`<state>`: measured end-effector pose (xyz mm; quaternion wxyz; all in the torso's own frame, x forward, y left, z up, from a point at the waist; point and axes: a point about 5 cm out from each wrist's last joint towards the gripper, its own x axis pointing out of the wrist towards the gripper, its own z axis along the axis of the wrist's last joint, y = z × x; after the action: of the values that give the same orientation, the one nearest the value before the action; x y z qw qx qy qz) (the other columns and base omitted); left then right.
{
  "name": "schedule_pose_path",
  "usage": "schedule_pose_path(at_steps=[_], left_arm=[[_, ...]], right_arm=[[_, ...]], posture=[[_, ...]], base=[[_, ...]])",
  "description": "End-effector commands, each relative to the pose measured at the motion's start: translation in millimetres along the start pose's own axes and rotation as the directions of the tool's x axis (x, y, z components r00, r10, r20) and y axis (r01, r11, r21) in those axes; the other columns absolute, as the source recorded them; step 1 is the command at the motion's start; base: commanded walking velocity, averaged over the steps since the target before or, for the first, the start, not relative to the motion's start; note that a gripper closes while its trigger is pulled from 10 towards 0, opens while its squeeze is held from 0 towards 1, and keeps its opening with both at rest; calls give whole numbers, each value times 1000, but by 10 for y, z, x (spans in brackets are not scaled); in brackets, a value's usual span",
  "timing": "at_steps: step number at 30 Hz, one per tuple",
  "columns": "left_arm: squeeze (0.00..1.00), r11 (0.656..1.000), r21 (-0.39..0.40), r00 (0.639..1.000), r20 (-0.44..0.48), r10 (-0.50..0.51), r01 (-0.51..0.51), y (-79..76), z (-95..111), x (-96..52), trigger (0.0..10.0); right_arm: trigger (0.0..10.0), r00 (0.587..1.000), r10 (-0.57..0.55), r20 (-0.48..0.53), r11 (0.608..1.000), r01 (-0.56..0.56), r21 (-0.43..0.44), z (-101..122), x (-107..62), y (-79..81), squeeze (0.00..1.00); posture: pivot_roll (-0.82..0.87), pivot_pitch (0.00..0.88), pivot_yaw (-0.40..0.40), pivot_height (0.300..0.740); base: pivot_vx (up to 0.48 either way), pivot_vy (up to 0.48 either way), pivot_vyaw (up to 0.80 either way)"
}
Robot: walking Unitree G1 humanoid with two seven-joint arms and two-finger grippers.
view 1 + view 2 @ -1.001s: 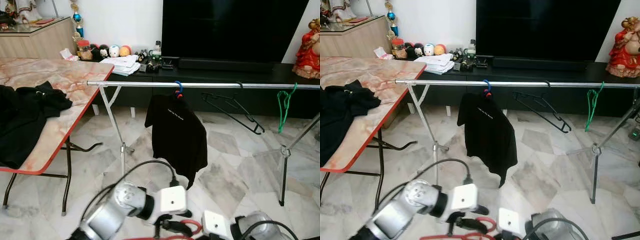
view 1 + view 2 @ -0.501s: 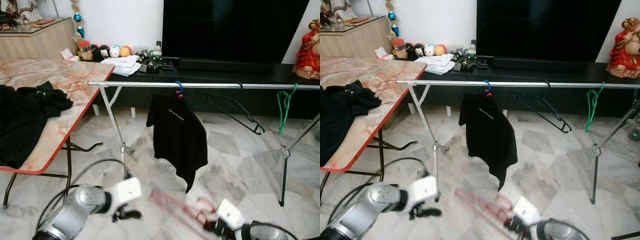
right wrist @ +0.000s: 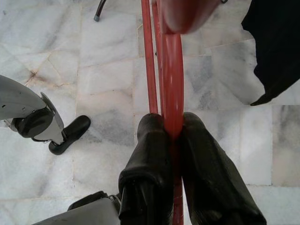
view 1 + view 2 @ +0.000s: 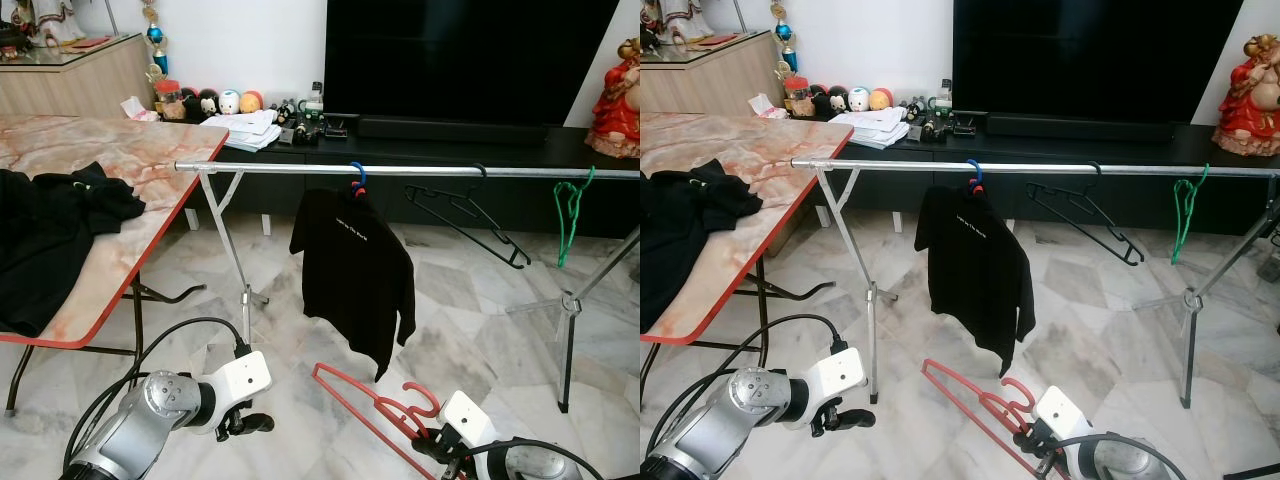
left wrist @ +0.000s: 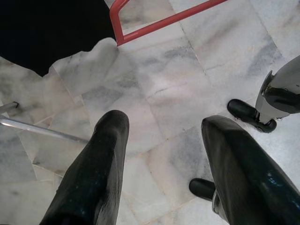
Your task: Hang hanger
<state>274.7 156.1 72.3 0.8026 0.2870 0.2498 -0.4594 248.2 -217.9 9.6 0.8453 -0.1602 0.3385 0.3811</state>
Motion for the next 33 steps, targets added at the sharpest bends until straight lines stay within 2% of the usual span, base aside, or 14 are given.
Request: schedule_pose_path(at_steps=[1, 11, 12, 13, 14, 15, 18, 21, 25, 26, 27, 28, 33], left_arm=[[0, 1000, 8, 1000, 1, 9, -9, 13, -2, -15, 10000], [0, 1000, 8, 1000, 1, 9, -9, 13, -2, -15, 10000], [0, 992, -39, 993, -1, 120, -120, 91, -109, -8, 10000], [0, 653, -522, 830, -429, 355, -549, -596, -1501, 12, 10000], [0, 506, -563, 749, -578, 325, -654, -985, -1800, -39, 10000], [0, 426, -573, 706, -643, 297, -700, -1196, -1912, -66, 10000], [0, 381, -604, 714, -607, 350, -700, -1141, -1855, -31, 10000], [0, 371, -613, 716, -592, 370, -698, -1108, -1829, -19, 10000], [0, 412, -593, 720, -600, 348, -692, -1098, -1824, -5, 10000], [0, 406, -582, 707, -621, 338, -705, -1124, -1850, -2, 10000], [0, 406, -582, 707, -621, 338, -705, -1124, -1850, -2, 10000], [0, 395, -570, 691, -638, 340, -720, -1148, -1869, 3, 10000], [0, 352, -580, 677, -661, 324, -735, -1249, -1923, -22, 10000]], right_arm=[[0, 1000, -8, 8, 1000, 8, 11, 18, -9, -26, 0], [0, 1000, -8, 8, 1000, 8, 11, 18, -9, -26, 0], [0, 995, -93, 38, 994, 90, 68, 15, -5, -75, 0], [0, 920, -387, 66, 863, 337, 377, -11, 191, -41, 0], [0, 892, -449, 42, 806, 384, 451, -22, 243, -17, 0], [0, 881, -473, 29, 779, 402, 482, -26, 265, -6, 0], [0, 884, -465, 36, 787, 395, 474, -27, 245, -24, 0], [0, 888, -459, 38, 793, 390, 468, -32, 237, -27, 0], [0, 881, -472, 35, 785, 402, 472, -31, 236, -42, 0], [0, 861, -508, 23, 756, 433, 490, -29, 241, -64, 0], [0, 861, -508, 23, 756, 433, 490, -29, 241, -64, 0], [0, 839, -543, 9, 722, 462, 515, -25, 250, -76, 0], [0, 772, -635, -15, 607, 511, 609, -47, 209, -123, 0]], posture=[[53, 0, -5, 740], [53, 0, -5, 740], [48, 0, 4, 740], [30, 0, 2, 740], [29, 0, 1, 740], [27, 0, -3, 740], [33, 0, -13, 740], [40, 0, -16, 740], [45, 0, -17, 740], [48, 0, -10, 740], [48, 0, -10, 740], [46, 0, -6, 740], [25, 0, 9, 740]], base=[[0, 0, 0], [0, 0, 0], [0, 0, 0], [0, 0, 0], [0, 0, 0], [0, 0, 0], [0, 0, 0], [0, 0, 0], [0, 0, 0], [0, 0, 0], [0, 0, 0], [0, 0, 0], [0, 0, 0]])
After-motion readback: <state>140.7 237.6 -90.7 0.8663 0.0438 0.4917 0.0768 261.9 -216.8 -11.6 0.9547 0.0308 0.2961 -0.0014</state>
